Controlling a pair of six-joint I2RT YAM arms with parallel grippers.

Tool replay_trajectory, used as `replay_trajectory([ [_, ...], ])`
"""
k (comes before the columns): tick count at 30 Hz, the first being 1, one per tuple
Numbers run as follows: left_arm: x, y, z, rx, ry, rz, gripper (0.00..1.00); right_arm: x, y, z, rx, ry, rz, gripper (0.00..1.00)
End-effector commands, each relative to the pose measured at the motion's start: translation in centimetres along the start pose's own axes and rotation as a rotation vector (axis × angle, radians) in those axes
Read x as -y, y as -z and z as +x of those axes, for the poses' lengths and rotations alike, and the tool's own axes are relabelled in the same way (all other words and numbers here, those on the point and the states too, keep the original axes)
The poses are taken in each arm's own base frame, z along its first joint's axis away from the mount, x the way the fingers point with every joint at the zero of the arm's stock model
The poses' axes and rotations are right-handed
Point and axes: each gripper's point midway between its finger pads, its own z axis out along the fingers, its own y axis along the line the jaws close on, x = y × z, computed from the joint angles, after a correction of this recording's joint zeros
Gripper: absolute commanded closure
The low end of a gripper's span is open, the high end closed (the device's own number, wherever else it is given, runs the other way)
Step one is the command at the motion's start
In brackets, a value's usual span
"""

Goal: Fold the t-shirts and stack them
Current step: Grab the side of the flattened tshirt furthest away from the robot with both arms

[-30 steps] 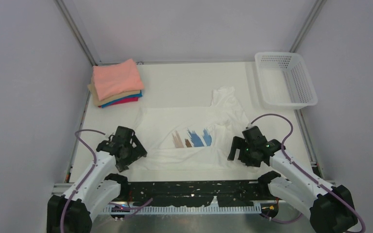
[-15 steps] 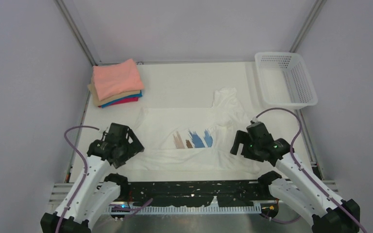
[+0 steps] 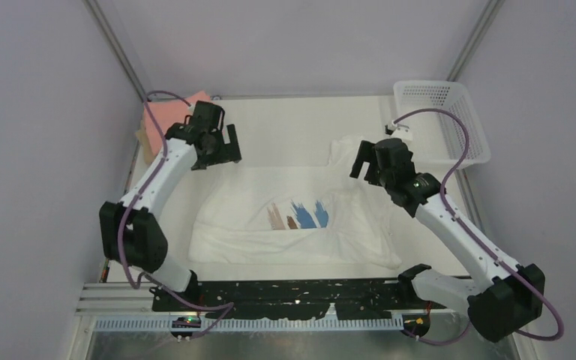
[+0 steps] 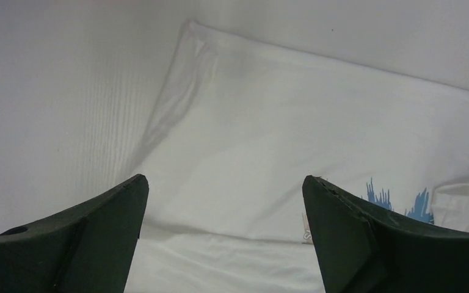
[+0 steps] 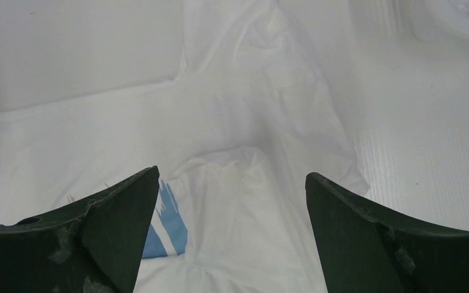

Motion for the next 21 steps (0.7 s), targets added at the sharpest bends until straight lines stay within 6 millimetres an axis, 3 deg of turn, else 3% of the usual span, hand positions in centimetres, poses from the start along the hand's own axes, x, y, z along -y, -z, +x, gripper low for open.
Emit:
replay_trajectory([
  [1, 1.4, -3.7, -3.2, -0.04, -0.254, -0.005, 0.02, -2.3, -2.7, -6.4, 0.164, 0.02, -0.021, 0.05],
  [3, 1.5, -5.5, -4.1, -0.087, -0.283, -0.043, 0.06, -2.4, -4.5, -7.4, 0.157, 0.002, -0.014, 0.05],
  [6, 1.3, -8.2, -3.8, -0.18, -0.308, -0.073, 0.13, -1.9, -7.4, -8.4, 0.12, -0.045, -0.016, 0.05],
  [10, 0.2, -11.2, -3.6, -0.233, -0.274, -0.089, 0.23, -2.8, -11.0, -10.7, 0.098, -0.069, -0.051, 0.05],
  [11, 0.0, -11.7, -3.6, -0.241, -0.257, -0.082, 0.26, -2.7, -12.5, -10.1, 0.066, -0.06, -0.042, 0.05],
  [12, -0.2, -12.0, -3.6, -0.247, -0.236, -0.076, 0.29, -3.3, -12.7, -11.2, 0.081, -0.048, -0.058, 0.05],
  [13, -0.4, -12.4, -3.8, -0.251, -0.221, -0.072, 0.31, -3.2, -14.2, -10.6, 0.053, -0.036, -0.043, 0.05],
  [18, -1.1, -13.5, -3.0, -0.297, -0.23, -0.082, 0.33, -2.0, -19.5, -11.2, -0.002, -0.042, 0.041, 0.05],
  [21, -0.8, -14.1, -2.9, -0.319, -0.221, -0.08, 0.33, -1.4, -21.4, -10.6, -0.045, -0.045, 0.074, 0.05],
])
